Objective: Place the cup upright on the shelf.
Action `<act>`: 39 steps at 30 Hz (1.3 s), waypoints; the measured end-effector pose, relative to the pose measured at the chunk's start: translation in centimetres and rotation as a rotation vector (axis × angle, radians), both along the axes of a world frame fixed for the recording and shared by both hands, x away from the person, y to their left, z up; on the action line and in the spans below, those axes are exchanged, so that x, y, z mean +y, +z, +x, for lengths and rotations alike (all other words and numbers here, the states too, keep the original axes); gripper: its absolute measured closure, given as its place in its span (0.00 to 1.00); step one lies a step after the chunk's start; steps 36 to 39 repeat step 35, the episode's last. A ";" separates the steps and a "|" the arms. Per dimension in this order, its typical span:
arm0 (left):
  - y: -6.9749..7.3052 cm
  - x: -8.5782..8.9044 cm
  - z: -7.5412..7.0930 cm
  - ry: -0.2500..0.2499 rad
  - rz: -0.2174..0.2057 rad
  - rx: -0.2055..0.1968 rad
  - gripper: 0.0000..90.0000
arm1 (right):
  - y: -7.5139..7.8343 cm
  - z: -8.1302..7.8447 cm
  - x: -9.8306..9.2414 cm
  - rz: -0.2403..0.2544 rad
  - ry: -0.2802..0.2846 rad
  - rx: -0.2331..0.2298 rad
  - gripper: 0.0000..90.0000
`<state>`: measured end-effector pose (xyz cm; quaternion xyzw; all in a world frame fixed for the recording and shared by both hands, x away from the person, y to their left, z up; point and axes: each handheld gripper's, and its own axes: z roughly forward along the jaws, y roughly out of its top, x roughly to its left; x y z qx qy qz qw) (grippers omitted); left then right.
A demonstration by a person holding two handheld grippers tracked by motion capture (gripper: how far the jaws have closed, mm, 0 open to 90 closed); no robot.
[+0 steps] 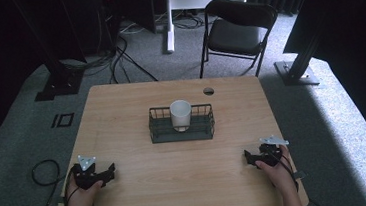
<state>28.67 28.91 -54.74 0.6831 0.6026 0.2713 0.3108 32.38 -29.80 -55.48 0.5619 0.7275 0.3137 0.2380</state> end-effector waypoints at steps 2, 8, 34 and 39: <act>-0.1 0.0 0.0 0.001 0.002 0.009 0.12 | 0.0 0.0 0.0 0.000 0.000 0.000 0.12; -0.3 0.2 0.3 0.045 0.008 0.032 0.12 | 0.0 0.0 0.0 0.000 0.000 0.000 0.12; -0.4 -0.1 1.2 0.151 0.007 0.065 0.12 | 0.0 0.0 0.0 0.000 0.000 0.000 0.12; -0.4 -0.1 1.2 0.151 0.008 0.065 0.11 | 0.0 0.0 0.0 0.000 0.000 0.001 0.12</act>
